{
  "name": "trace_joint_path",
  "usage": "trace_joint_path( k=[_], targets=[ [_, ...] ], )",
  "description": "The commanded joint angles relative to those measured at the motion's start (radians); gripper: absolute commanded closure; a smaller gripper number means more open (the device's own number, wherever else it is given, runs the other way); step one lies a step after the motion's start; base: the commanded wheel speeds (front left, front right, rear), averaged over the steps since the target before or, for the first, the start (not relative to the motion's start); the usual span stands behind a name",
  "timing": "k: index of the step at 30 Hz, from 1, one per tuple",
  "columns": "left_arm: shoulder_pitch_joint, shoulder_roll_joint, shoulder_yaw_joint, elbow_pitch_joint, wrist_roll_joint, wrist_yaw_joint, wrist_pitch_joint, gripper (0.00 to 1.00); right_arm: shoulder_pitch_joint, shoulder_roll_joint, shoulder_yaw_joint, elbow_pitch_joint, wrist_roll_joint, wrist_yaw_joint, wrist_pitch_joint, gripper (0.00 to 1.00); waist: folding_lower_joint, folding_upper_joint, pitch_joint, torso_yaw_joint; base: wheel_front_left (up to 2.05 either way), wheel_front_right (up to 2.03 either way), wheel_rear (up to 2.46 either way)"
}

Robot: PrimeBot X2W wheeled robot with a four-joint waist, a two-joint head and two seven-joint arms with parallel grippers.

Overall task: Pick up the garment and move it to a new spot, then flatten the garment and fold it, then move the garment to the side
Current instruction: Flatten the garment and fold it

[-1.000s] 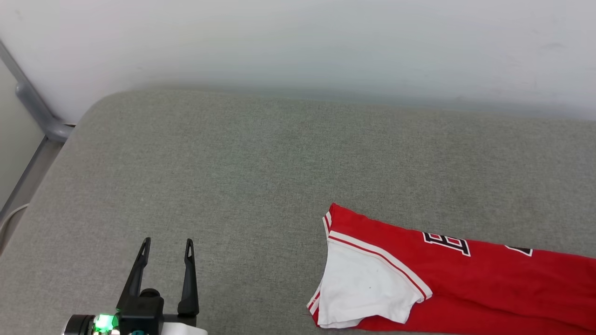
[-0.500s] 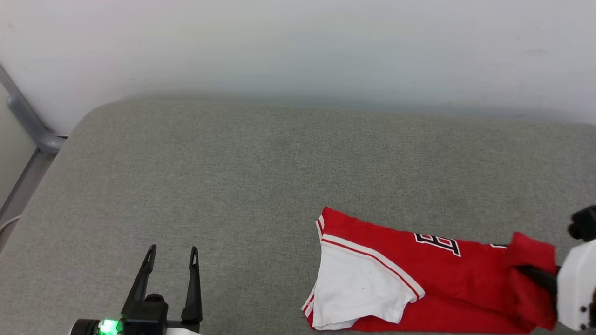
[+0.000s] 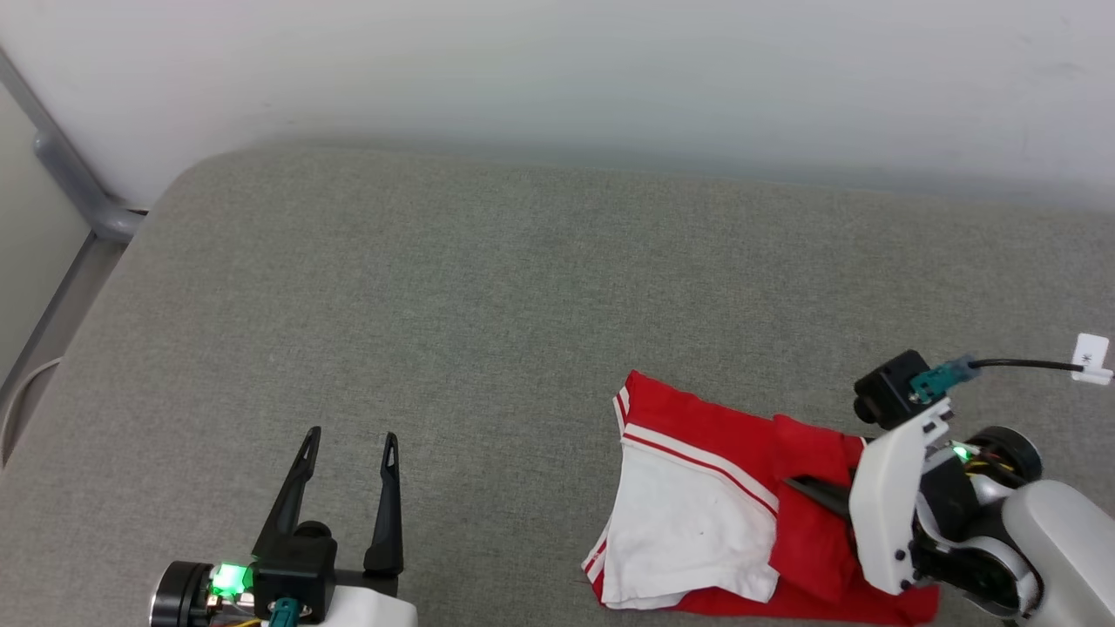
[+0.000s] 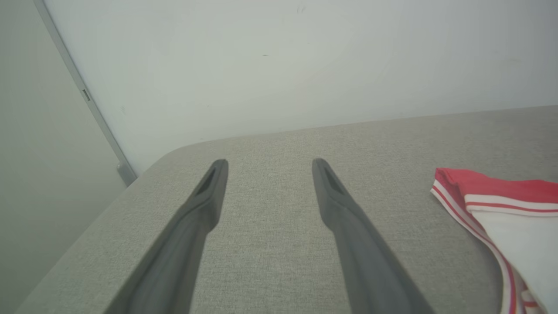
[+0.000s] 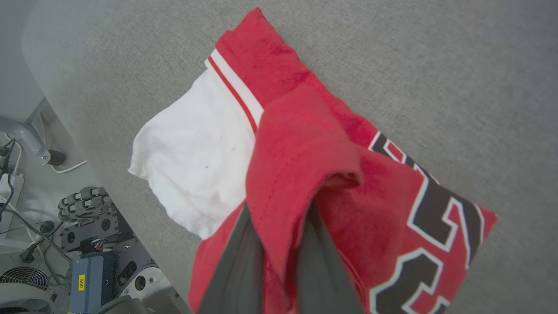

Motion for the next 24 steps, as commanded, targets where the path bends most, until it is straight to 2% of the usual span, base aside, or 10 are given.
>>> trace_joint_path(
  k=[1,10,19,20,21,22,24],
  targets=[
    [-0.016,-0.005,-0.002,0.002,0.002,-0.005,-0.002,0.00,-0.035,0.021,0.020,0.021,-0.009,-0.001,-0.013,1.00,0.0000,0.0000,0.010,0.010,0.00,0.00,0.00],
    [-0.040,-0.019,-0.006,0.006,0.002,-0.013,-0.002,0.00,-0.205,0.155,0.157,0.233,-0.035,-0.001,-0.102,1.00,0.0000,0.0000,0.043,0.037,0.00,0.00,0.00],
    [-0.050,-0.034,-0.005,0.012,-0.001,-0.014,-0.002,0.00,-0.249,0.192,0.285,0.399,-0.072,-0.001,-0.178,1.00,0.0000,0.0000,0.054,0.055,0.00,0.00,0.00],
    [-0.048,-0.035,-0.003,0.013,-0.002,-0.014,-0.002,0.00,-0.250,0.191,0.292,0.407,-0.074,-0.001,-0.196,0.60,0.0000,0.0000,0.052,0.054,0.00,0.00,0.00],
    [-0.044,-0.035,-0.001,0.014,-0.002,-0.013,-0.002,0.00,-0.254,0.186,0.296,0.413,-0.078,-0.001,-0.218,0.11,0.0000,0.0000,0.048,0.052,0.00,0.00,0.00],
    [-0.039,-0.035,0.002,0.015,-0.003,-0.013,-0.002,0.00,-0.254,0.181,0.300,0.414,-0.075,-0.001,-0.238,0.00,0.0000,0.0000,0.044,0.050,0.00,0.00,0.00],
    [-0.030,-0.032,0.006,0.017,-0.004,-0.014,-0.002,0.00,-0.252,0.165,0.304,0.400,-0.073,-0.001,-0.285,0.00,0.0000,0.0000,0.030,0.042,0.00,0.00,0.00]
  ],
)
